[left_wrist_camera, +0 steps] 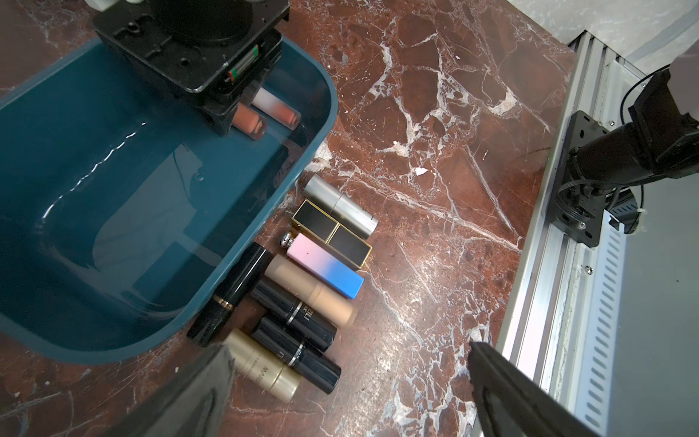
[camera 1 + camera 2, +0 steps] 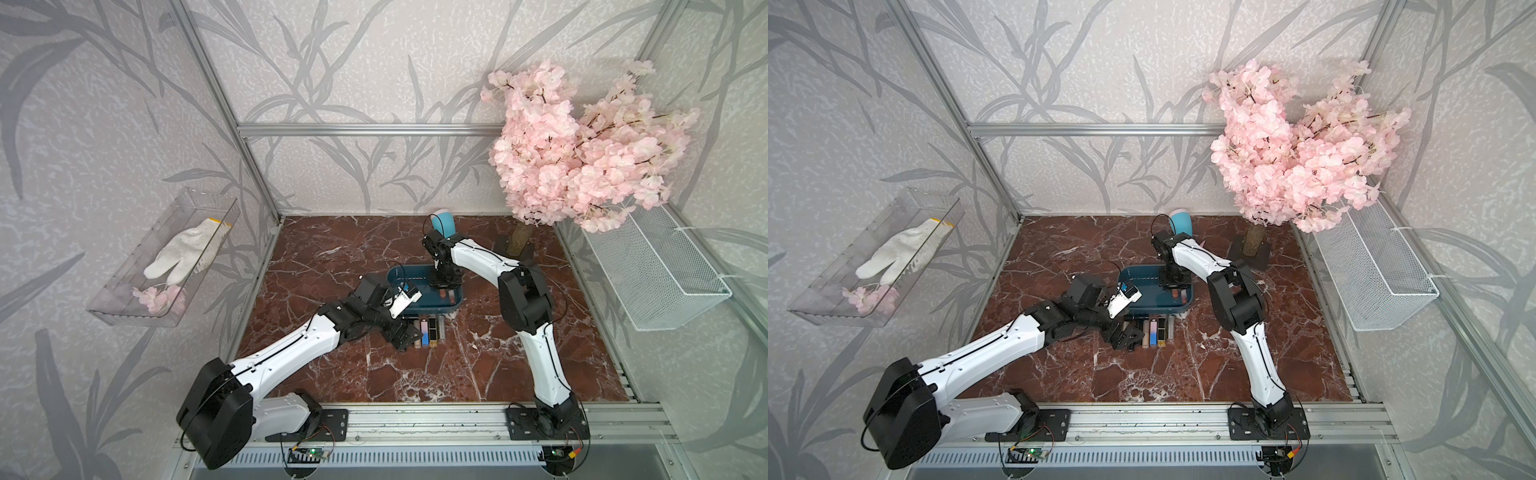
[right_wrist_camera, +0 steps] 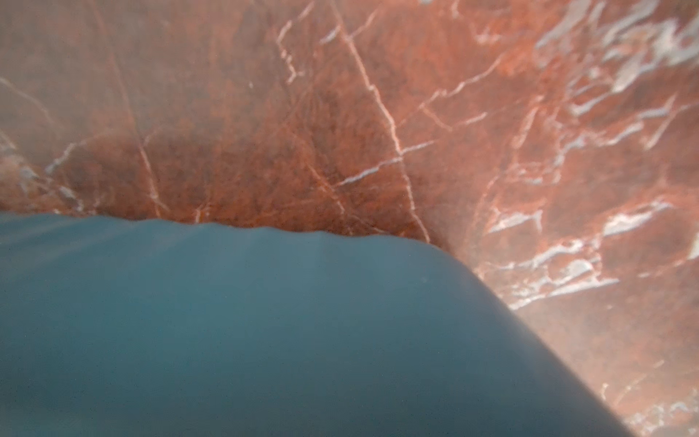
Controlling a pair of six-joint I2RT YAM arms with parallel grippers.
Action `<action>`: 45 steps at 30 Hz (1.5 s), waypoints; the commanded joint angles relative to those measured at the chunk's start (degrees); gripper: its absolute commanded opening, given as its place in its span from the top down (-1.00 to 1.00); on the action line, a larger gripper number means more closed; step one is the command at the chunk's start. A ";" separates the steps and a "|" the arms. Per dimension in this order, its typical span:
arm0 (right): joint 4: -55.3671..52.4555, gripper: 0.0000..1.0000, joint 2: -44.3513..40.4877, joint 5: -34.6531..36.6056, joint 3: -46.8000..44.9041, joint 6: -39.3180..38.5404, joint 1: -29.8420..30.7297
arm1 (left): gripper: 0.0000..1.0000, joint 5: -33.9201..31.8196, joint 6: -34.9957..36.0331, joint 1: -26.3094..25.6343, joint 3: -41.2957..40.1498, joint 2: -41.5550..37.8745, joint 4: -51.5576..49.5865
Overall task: Put the lipstick into the storage box
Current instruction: Place the lipstick in the storage box, then pick up the lipstick at the center of the board.
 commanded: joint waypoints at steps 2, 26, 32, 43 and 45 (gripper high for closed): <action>-0.62 0.18 -1.02 0.87 -1.40 1.00 -0.24 | -0.99 -0.28 0.90 -0.30 0.89 -1.46 -0.55; -2.98 0.10 -8.62 1.41 1.77 0.98 -0.11 | -0.99 -1.23 1.31 -0.28 0.72 -3.83 -1.49; -1.53 0.07 -13.15 -0.09 -0.27 0.82 0.10 | -0.99 -1.08 1.87 -0.30 0.30 -4.62 -1.23; 0.20 0.01 -22.96 -3.81 -5.77 -0.18 0.43 | -0.99 0.55 1.69 -0.26 -0.81 -6.17 0.68; 0.67 0.00 -25.12 -4.95 -7.30 -0.63 0.70 | -0.99 0.79 1.56 -0.33 -1.34 -6.61 1.04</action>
